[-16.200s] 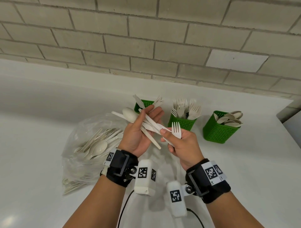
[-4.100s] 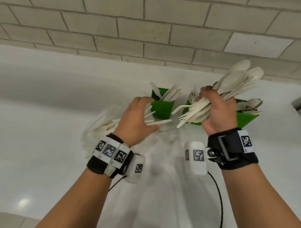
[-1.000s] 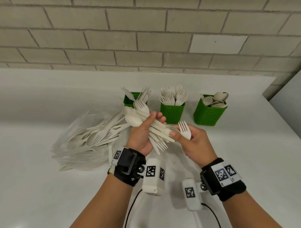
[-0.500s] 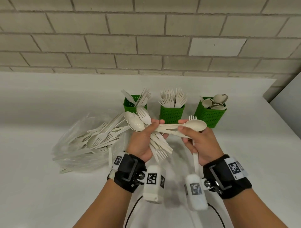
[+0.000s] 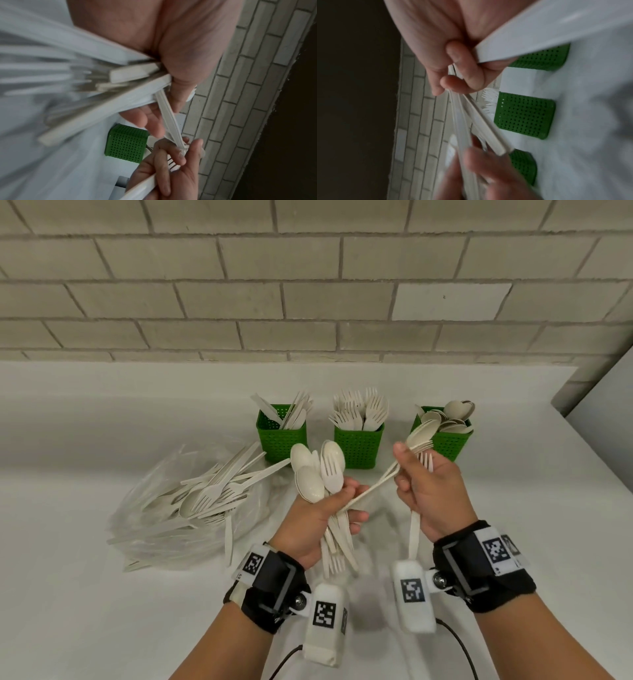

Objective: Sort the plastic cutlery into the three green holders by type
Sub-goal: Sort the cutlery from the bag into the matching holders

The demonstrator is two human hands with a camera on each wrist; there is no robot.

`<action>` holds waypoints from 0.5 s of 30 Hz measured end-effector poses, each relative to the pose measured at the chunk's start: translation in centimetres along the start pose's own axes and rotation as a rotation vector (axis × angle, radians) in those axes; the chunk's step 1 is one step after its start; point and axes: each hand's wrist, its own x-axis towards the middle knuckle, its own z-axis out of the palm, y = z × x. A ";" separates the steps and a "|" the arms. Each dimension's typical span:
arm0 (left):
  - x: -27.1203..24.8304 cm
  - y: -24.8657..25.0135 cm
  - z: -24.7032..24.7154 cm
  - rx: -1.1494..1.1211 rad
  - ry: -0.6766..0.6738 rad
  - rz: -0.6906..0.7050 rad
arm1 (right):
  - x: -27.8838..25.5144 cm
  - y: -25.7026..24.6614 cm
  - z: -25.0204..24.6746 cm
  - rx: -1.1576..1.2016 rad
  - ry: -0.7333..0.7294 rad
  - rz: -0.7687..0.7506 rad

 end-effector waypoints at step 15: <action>1.3 -0.2 0.0 0.265 0.031 0.113 | 0.9 1.1 1.5 -0.231 -0.175 0.098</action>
